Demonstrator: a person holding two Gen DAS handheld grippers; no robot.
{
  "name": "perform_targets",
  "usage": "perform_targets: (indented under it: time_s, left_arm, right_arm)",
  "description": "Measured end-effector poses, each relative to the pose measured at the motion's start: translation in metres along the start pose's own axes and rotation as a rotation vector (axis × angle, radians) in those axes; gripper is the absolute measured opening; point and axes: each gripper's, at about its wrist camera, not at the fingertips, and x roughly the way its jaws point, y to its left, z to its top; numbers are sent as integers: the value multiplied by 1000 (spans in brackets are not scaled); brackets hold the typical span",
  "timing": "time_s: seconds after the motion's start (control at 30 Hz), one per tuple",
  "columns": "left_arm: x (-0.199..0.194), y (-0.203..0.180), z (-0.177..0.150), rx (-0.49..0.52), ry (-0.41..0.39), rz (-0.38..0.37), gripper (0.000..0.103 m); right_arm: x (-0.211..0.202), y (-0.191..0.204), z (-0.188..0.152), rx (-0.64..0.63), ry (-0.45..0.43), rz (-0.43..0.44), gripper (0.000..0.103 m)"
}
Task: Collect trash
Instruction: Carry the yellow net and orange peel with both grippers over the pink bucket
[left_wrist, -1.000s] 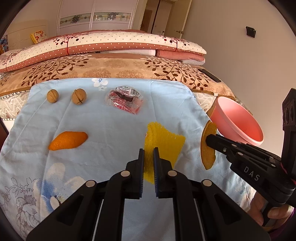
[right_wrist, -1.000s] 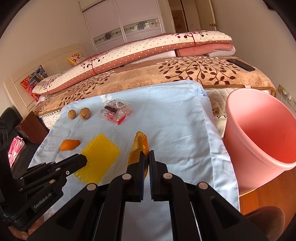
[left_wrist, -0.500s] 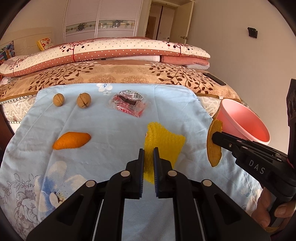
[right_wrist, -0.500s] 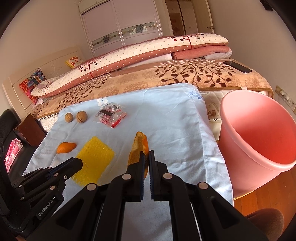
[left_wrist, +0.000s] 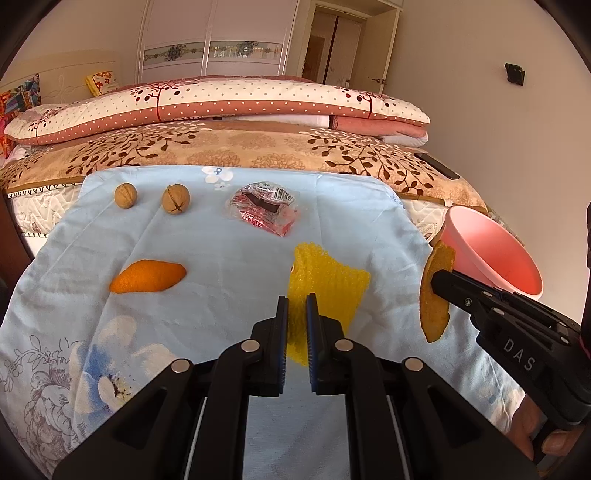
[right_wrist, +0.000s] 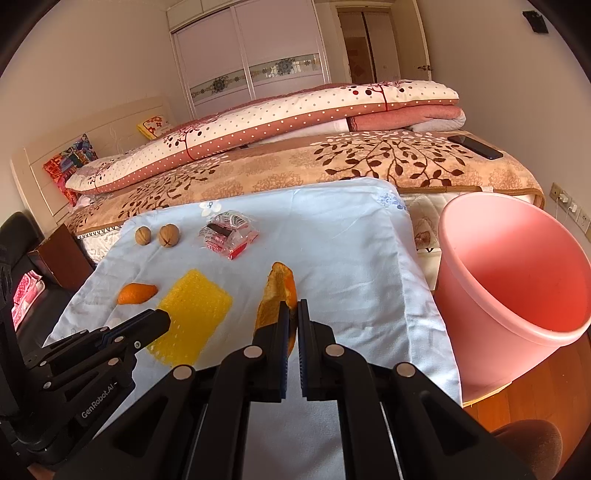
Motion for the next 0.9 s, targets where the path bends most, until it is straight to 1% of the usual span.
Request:
perform_targets:
  time_s: [0.23, 0.37, 0.6, 0.9]
  left_arm:
    - [-8, -19, 8, 33, -32, -12, 9]
    - [-14, -31, 18, 47, -61, -31, 9]
    - [-19, -64, 31, 113, -100, -68, 9]
    - [-17, -111, 45, 166, -126, -165, 9]
  right_arm:
    - [-10, -7, -4, 1, 6, -6, 4]
    - [-24, -18, 0, 17, -18, -27, 4]
    - [-53, -48, 12, 80, -82, -79, 4]
    - [-83, -101, 16, 169, -128, -174, 4]
